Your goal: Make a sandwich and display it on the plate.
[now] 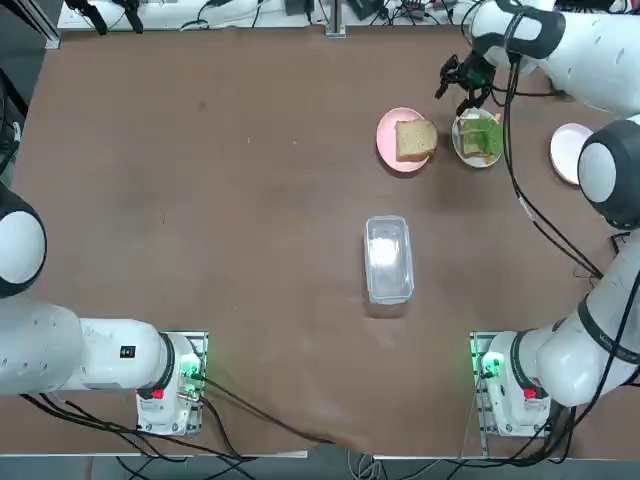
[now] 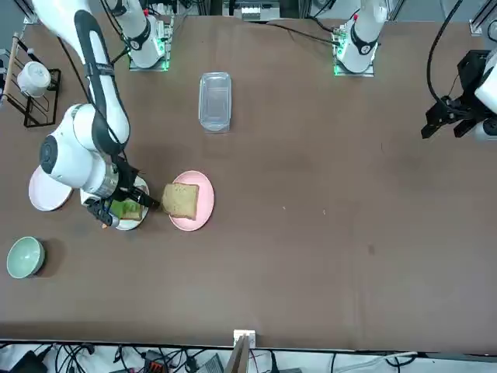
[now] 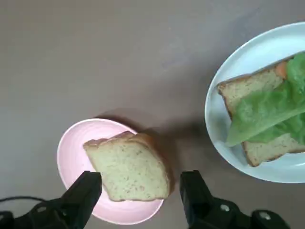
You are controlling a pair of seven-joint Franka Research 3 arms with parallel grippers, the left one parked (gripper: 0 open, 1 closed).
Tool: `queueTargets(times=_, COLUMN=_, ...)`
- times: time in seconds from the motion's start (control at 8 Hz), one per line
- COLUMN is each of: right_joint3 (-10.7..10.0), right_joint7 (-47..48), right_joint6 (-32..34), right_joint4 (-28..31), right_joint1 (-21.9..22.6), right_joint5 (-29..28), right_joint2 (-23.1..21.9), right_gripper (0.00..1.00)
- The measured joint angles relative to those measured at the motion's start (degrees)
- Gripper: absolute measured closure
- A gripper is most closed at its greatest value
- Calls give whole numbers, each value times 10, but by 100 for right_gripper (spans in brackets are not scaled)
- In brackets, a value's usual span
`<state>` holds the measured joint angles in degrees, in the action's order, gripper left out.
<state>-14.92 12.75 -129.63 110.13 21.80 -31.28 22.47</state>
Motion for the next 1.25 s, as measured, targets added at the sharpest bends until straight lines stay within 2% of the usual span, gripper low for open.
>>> queueTargets(times=0.38, right_joint3=11, right_joint7=-2, right_joint6=-28, right_joint4=26, right_joint1=1, right_joint5=-6, right_joint2=8, right_gripper=0)
queueTargets(times=1.25, right_joint3=24, right_joint7=-4, right_joint6=-43, right_joint4=29, right_joint1=1, right_joint5=-25, right_joint2=36, right_gripper=0)
